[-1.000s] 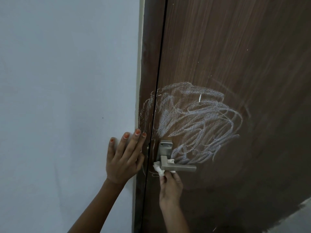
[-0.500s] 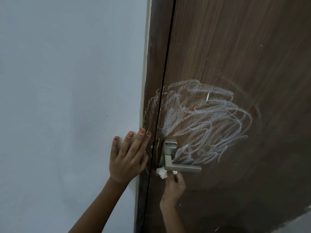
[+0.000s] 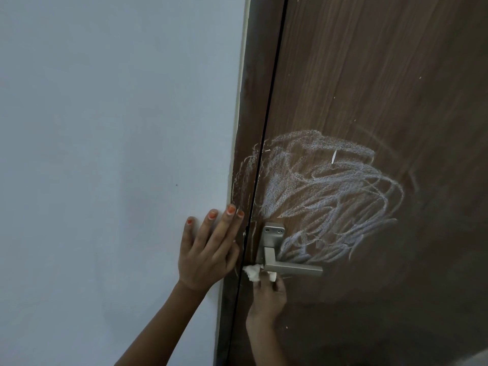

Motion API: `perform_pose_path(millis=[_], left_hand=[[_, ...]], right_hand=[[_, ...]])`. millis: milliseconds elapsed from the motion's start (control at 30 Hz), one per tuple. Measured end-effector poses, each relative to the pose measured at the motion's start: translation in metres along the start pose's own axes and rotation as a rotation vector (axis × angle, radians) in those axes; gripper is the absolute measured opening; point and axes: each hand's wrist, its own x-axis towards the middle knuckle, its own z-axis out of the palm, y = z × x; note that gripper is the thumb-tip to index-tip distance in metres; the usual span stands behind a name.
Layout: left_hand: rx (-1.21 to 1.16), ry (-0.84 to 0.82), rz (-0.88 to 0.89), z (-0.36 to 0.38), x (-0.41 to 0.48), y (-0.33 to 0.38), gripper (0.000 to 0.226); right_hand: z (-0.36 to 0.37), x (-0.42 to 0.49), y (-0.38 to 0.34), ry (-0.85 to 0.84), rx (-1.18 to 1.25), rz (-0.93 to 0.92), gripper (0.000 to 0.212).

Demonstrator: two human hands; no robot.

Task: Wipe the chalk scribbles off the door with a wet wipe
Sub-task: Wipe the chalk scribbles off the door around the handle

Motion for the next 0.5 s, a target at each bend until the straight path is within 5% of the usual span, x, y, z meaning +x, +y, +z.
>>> perform_pose_path(millis=[233, 500], left_hand=[[0.005, -0.009, 0.0, 0.0, 0.0, 0.0, 0.053], [0.007, -0.006, -0.002, 0.0, -0.001, 0.0, 0.054]], right_hand=[[0.017, -0.011, -0.014, -0.028, 0.213, 0.201, 0.037], [0.019, -0.015, -0.016, -0.023, 0.212, 0.338, 0.015]])
